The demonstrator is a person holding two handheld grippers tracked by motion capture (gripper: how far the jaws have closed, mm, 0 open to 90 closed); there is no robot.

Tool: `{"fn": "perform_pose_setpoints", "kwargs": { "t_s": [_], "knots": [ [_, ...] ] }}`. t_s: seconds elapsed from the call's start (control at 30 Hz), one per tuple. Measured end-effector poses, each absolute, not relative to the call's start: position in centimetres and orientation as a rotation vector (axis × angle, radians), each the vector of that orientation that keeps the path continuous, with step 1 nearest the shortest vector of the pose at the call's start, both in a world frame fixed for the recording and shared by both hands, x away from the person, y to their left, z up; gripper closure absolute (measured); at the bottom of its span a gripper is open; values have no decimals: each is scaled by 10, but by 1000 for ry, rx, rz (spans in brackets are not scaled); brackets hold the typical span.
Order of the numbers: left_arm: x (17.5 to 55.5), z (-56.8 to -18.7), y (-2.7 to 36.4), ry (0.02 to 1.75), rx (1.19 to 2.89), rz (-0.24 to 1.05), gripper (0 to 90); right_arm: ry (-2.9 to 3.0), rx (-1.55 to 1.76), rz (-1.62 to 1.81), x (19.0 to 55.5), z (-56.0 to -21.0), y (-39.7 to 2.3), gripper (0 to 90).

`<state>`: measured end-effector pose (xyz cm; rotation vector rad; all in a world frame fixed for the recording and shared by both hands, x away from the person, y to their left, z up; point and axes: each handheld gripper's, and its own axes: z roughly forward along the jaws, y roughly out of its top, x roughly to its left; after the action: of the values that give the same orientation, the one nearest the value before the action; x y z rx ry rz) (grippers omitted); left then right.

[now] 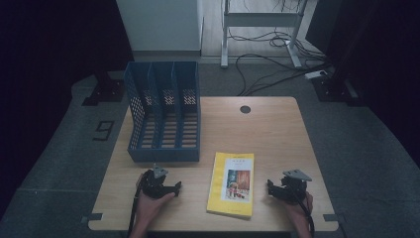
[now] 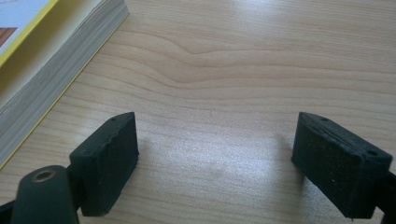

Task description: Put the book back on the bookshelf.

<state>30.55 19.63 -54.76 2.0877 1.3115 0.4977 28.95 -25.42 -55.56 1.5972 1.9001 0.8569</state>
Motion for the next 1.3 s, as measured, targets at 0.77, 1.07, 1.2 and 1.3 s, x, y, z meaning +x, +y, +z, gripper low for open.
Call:
{"fn": "perform_pose_setpoints", "kwargs": {
  "t_s": [0.77, 1.07, 1.2, 1.3],
  "knots": [
    [292, -526, 189, 1259, 1903, 380, 185, 1864, 1533, 1032, 276, -534, -238, 173],
    [290, -529, 177, 1227, 1930, 337, 185, 1886, 1506, 1082, 276, -529, -224, 175],
    [289, -531, 172, 1214, 1948, 331, 185, 1890, 1492, 1126, 274, -525, -219, 180],
    [288, -532, 170, 1207, 1955, 323, 184, 1888, 1479, 1150, 272, -522, -213, 186]
  ]
}}
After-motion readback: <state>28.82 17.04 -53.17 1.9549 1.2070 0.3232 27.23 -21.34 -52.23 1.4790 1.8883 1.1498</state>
